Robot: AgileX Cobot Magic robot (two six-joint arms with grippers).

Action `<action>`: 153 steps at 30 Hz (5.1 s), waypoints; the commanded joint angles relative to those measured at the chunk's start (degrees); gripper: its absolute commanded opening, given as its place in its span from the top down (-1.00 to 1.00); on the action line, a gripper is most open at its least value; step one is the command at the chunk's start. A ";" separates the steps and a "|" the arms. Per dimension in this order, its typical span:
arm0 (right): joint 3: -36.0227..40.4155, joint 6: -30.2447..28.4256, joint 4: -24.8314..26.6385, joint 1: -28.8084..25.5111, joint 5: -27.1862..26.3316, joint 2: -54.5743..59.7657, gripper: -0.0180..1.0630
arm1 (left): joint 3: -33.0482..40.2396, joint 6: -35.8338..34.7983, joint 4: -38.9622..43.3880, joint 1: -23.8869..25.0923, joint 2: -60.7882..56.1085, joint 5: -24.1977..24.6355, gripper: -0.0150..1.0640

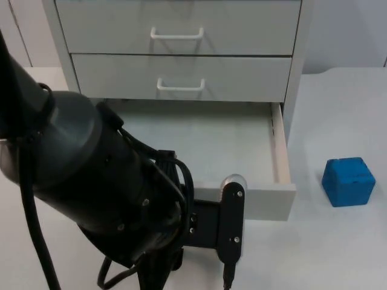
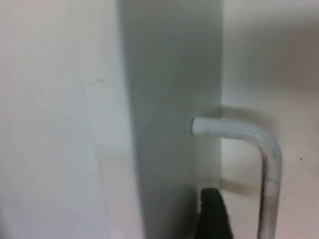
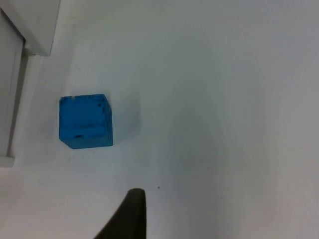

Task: Open the drawer with the left hand, place the block into the drawer with the right hand, then close the drawer with the left hand.

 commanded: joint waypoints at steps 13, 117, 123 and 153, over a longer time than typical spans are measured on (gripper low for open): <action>0.01 0.02 -0.13 -0.28 -0.81 0.04 -0.95 | 0.51 -0.50 -0.96 -0.66 -1.06 0.26 -0.13; -4.76 9.58 -2.99 15.64 -17.31 36.97 -0.86 | 11.59 33.94 -85.03 40.29 -72.90 17.61 -0.98; -4.76 17.33 -9.47 16.30 -25.68 43.19 -0.86 | 11.59 33.94 -85.03 40.29 -72.90 17.61 -0.98; -4.76 18.24 -12.13 16.30 -37.07 48.69 0.97 | 11.59 33.94 -85.03 40.29 -72.90 17.61 -0.98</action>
